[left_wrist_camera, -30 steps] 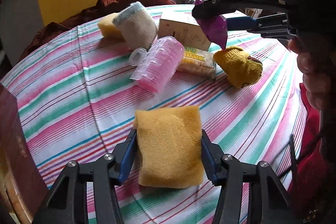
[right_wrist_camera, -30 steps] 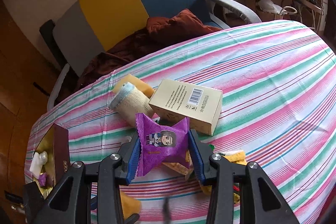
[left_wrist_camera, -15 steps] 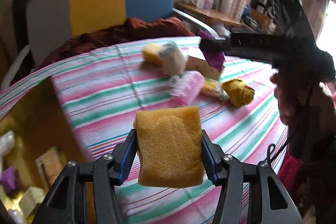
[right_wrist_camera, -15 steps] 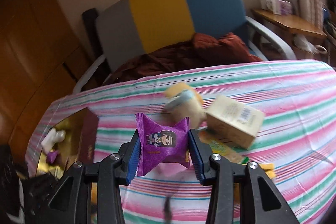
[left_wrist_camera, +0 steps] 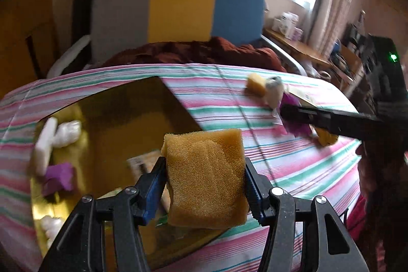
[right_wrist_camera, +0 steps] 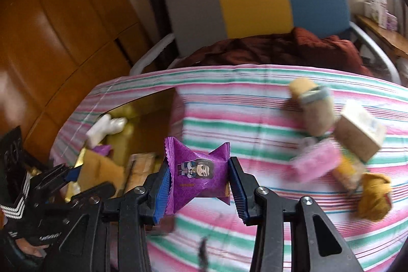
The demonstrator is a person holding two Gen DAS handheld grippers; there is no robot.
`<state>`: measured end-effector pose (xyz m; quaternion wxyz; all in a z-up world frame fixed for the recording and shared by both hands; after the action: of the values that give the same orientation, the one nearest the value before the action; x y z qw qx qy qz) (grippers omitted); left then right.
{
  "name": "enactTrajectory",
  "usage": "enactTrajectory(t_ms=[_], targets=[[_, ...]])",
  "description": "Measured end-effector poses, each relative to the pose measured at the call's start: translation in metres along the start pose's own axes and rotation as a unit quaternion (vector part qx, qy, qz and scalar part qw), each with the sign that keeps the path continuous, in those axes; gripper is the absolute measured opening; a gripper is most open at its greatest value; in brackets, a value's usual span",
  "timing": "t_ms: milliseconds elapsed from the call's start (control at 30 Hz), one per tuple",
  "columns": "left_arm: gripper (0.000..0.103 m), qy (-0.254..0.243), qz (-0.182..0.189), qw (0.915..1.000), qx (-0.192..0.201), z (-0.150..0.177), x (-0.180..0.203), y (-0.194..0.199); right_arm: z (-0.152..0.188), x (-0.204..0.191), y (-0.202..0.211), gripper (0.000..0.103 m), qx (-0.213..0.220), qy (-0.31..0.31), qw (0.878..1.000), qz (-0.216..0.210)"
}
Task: Organize objects
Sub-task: 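Carry the sponge and purple packet into the gold tray and release both, then withdraw both tools from the tray and move back to the pile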
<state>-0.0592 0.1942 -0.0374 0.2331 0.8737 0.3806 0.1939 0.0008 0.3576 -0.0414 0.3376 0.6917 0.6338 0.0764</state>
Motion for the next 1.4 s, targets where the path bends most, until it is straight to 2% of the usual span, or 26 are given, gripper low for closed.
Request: enactTrajectory(t_ms=[200, 333, 467, 533, 600, 700, 967, 1400], targets=[[0.058, 0.033, -0.045, 0.9983, 0.015, 0.001, -0.050, 0.016, -0.004, -0.058, -0.028, 0.043, -0.019, 0.017, 0.999, -0.039], [0.058, 0.049, -0.095, 0.9941, 0.020, -0.003, -0.087, 0.016, -0.016, -0.089, -0.051, 0.044, -0.021, 0.013, 0.999, -0.046], [0.063, 0.050, -0.131, 0.9897, 0.030, -0.009, -0.112, 0.014, -0.029, -0.107, -0.066, 0.053, -0.014, 0.007, 0.999, -0.039], [0.084, 0.050, -0.150, 0.9868, 0.035, -0.011, -0.118, 0.017, -0.027, -0.116, -0.068, 0.053, -0.019, 0.014, 0.999, -0.041], [0.090, 0.057, -0.162, 0.9838, 0.053, -0.011, -0.123, 0.025, -0.021, -0.121, -0.068, 0.053, -0.024, 0.025, 0.999, -0.039], [0.092, 0.059, -0.174, 0.9810, 0.062, -0.009, -0.126, 0.035, -0.007, -0.124, -0.066, 0.053, -0.035, 0.035, 0.998, -0.031], [0.094, 0.059, -0.177, 0.9788, 0.085, -0.005, -0.115, 0.058, 0.017, -0.128, -0.050, 0.053, -0.030, 0.067, 0.997, 0.004], [0.094, 0.041, -0.165, 0.9809, 0.094, 0.001, -0.095, 0.073, 0.024, -0.125, -0.022, 0.053, 0.004, 0.090, 0.995, 0.053]])
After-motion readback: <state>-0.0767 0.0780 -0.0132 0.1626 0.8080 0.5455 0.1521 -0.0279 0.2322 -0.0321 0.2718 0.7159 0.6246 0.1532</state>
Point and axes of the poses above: each gripper's, at about its wrist camera, not at the fingertips, and y roughly against the way its jaws point, x to its right, z to its underside, the point moved 4 cm from there along -y, roughly the way its jaws point, and after that the axes turned 12 degrees about x, right-handed, at the moved point
